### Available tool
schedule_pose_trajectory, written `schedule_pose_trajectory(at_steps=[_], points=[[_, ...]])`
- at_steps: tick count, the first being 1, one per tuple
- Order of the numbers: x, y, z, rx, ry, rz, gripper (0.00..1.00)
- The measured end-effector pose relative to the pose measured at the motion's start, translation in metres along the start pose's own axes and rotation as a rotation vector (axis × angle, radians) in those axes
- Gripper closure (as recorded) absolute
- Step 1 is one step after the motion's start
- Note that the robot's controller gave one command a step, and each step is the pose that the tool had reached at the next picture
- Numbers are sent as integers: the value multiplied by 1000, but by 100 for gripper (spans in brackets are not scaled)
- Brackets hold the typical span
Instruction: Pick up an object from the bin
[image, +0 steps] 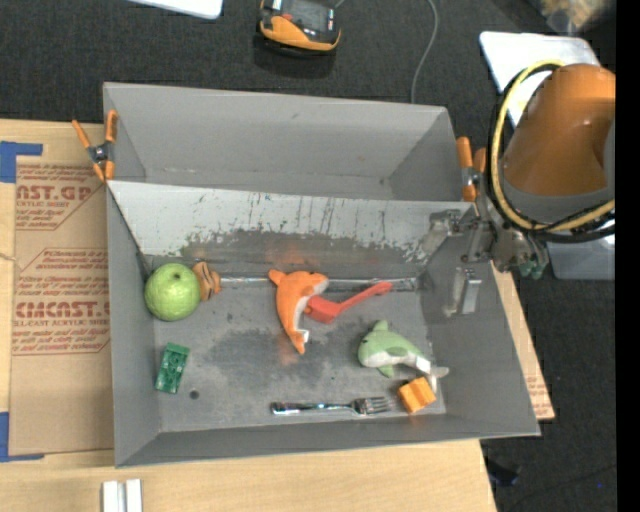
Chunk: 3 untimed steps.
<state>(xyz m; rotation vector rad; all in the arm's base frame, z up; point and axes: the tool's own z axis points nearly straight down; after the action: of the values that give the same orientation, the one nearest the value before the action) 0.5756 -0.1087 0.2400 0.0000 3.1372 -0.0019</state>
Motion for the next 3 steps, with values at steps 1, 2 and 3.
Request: schedule_pose_trajectory(at_steps=[1, 2, 3], points=[[34, 1, 92, -1, -2, 73, 0], [89, 19, 83, -1, -3, 131, 0], [71, 35, 108, -2, -3, 145, 0]])
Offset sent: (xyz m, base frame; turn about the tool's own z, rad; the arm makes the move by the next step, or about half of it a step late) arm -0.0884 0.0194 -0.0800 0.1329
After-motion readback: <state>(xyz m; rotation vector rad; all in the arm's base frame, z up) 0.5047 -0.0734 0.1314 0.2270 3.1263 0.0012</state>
